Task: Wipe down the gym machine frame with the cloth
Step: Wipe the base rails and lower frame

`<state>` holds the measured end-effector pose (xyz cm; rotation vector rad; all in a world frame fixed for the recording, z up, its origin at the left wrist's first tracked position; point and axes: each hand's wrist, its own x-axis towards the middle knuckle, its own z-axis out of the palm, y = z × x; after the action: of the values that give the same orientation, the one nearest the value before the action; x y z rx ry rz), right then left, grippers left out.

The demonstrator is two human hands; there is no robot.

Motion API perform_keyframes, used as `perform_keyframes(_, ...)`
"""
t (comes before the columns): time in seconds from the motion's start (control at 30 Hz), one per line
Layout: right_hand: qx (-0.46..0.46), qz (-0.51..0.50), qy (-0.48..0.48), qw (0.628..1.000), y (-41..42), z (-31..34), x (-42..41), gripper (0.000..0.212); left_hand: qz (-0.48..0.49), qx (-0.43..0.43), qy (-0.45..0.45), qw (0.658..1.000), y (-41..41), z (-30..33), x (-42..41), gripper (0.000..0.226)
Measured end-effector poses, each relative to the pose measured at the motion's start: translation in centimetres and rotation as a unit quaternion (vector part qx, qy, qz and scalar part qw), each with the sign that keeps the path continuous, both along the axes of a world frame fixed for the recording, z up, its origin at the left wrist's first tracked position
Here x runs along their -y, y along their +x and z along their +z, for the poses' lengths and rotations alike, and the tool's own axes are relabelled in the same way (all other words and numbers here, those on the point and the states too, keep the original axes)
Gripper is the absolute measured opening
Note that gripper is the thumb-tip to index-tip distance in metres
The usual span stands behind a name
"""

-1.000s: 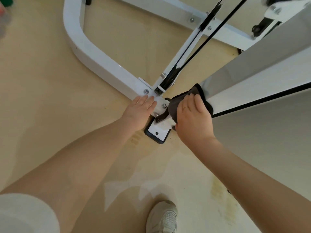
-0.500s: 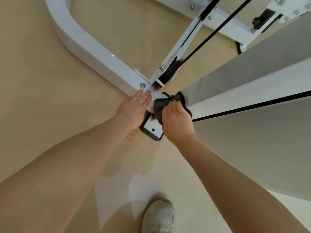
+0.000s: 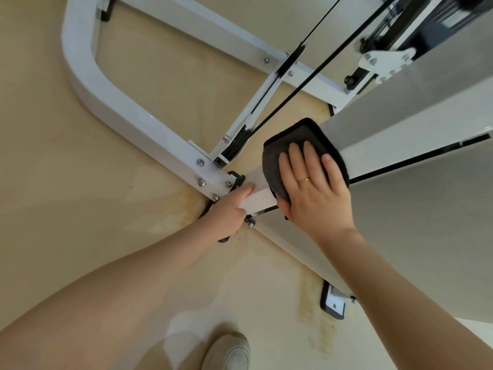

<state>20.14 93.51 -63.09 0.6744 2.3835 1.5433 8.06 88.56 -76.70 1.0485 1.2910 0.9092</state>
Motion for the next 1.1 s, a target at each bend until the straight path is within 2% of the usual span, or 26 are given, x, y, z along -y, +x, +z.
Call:
perform_keyframes(0.07,0.041,-0.017,-0.023,0.999,0.5,-1.4,0.5,0.057,-0.004,0.027,-0.027,0.999,0.1,0.3,0.3,0.074)
perform_keyframes(0.17,0.078,0.005,-0.026,0.997,0.7,-1.3,0.6,0.06,-0.001,0.023,-0.036,0.999,0.3,0.8,0.5,0.078)
perform_keyframes(0.27,0.015,0.05,-0.012,0.999,0.8,1.4,0.0,0.057,0.033,0.048,-0.046,0.997,0.4,1.3,0.5,0.074)
perform_keyframes(0.33,-0.04,0.061,0.014,0.997,1.1,3.4,-0.6,0.056,0.053,0.043,-0.01,0.998,0.8,1.5,0.7,0.071)
perform_keyframes(0.43,-0.047,0.049,0.036,0.997,1.2,4.1,-0.8,0.054,0.045,0.065,0.048,0.996,1.0,2.5,0.8,0.076)
perform_keyframes(0.6,0.033,-0.003,0.02,0.999,0.4,1.7,0.1,0.054,0.028,0.08,0.016,0.996,0.3,3.6,0.9,0.085)
perform_keyframes(0.73,0.06,0.019,-0.006,0.998,0.0,1.6,0.3,0.053,0.02,0.084,0.019,0.996,0.8,4.0,1.1,0.085)
perform_keyframes(0.8,0.031,0.045,-0.013,0.998,0.3,3.2,0.2,0.051,0.023,0.083,0.013,0.996,0.8,3.9,1.0,0.085)
perform_keyframes(0.97,-0.117,0.073,0.034,0.99,0.7,7.7,-0.9,0.048,0.045,0.074,0.004,0.996,0.5,3.5,1.0,0.076)
perform_keyframes(1.1,-0.144,0.03,0.041,0.988,0.1,6.7,-0.9,0.048,0.103,0.076,0.02,0.992,1.1,3.0,1.1,0.07)
